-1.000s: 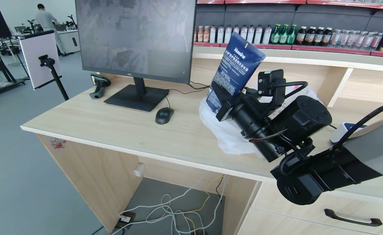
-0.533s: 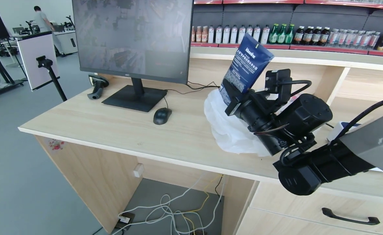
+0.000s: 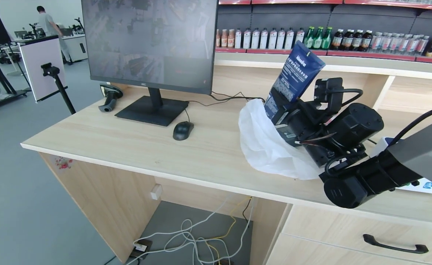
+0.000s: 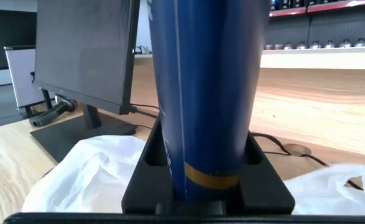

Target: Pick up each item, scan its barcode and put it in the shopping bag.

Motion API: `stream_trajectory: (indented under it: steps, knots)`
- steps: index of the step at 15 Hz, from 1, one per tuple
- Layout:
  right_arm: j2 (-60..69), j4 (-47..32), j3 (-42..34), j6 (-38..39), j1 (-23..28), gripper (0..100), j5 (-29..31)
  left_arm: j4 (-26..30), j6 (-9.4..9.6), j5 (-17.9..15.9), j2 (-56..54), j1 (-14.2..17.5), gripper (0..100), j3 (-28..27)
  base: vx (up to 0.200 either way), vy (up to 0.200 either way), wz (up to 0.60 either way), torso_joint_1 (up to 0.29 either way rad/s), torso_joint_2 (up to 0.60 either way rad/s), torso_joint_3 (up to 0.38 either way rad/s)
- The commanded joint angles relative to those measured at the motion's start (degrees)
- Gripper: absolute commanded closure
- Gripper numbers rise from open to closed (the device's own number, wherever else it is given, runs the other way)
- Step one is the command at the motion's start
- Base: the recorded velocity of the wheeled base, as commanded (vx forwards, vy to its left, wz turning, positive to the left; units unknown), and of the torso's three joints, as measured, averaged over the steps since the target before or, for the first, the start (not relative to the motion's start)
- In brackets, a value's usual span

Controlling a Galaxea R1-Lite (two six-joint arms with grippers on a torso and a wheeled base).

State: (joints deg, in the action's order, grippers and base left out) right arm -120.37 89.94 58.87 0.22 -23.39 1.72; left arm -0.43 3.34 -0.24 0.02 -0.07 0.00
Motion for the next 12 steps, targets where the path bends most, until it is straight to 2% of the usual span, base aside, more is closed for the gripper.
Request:
stream_trajectory:
  steps: [1,6,8,12]
  knots:
    - [-0.1,0.1,0.1,0.0,1.2,100,0.0,0.0,0.09,0.0,0.0,0.0,0,0.0,0.000,0.000,0.00,0.000,0.00,0.000]
    - [2.2,0.1,-1.4,0.2,1.6,100,0.0,0.0,0.18,0.0,0.0,0.0,0,0.0,0.000,0.000,0.00,0.000,0.00,0.000]
    - [5.6,0.1,-6.8,0.7,5.0,100,0.0,0.0,0.18,0.0,0.0,0.0,0,0.0,0.000,0.000,0.00,0.000,0.00,0.000]
    - [7.2,0.1,-10.9,15.0,2.4,100,1.1,0.0,0.18,0.0,0.0,0.0,0,0.0,0.000,0.000,0.00,0.000,0.00,0.000]
